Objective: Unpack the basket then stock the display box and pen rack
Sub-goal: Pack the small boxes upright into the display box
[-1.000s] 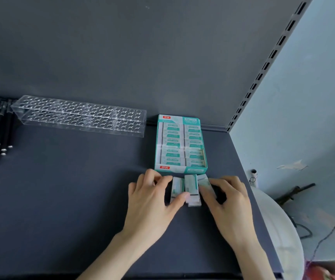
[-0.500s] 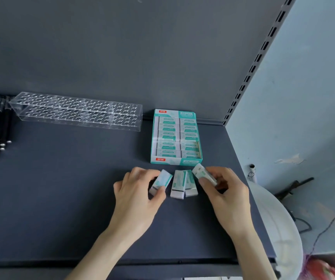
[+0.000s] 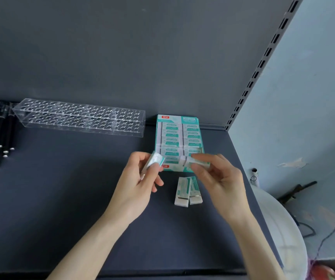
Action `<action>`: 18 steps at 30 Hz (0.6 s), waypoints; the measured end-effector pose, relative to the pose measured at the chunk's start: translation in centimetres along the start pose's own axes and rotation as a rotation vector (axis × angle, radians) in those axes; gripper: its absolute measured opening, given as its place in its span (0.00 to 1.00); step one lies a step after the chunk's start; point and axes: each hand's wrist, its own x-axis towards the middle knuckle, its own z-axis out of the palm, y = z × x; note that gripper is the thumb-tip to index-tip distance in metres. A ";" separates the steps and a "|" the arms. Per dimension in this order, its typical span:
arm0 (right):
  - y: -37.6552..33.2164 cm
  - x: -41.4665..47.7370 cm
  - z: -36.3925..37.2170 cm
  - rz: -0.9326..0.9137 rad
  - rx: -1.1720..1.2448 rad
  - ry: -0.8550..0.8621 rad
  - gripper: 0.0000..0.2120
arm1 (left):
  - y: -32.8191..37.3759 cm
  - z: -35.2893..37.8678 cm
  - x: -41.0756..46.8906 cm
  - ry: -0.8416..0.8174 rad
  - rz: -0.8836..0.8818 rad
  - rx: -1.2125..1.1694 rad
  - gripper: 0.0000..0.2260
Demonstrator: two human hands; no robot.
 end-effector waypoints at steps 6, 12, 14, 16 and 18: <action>-0.4 3.7 1.4 -0.130 -0.244 -0.079 0.10 | -0.2 -0.5 3.1 0.142 -0.008 -0.069 0.04; -0.1 5.1 2.8 -0.111 -0.367 -0.141 0.05 | -1.2 -0.4 3.8 0.202 -0.125 -0.235 0.06; 0.1 5.0 2.9 -0.136 -0.372 -0.140 0.06 | -1.4 -0.5 3.9 0.222 -0.139 -0.294 0.08; 0.2 5.0 3.0 -0.155 -0.371 -0.125 0.07 | -1.4 -0.5 3.9 0.239 -0.144 -0.335 0.09; 0.4 5.1 3.0 -0.166 -0.385 -0.104 0.08 | -1.4 -0.6 3.9 0.243 -0.139 -0.362 0.09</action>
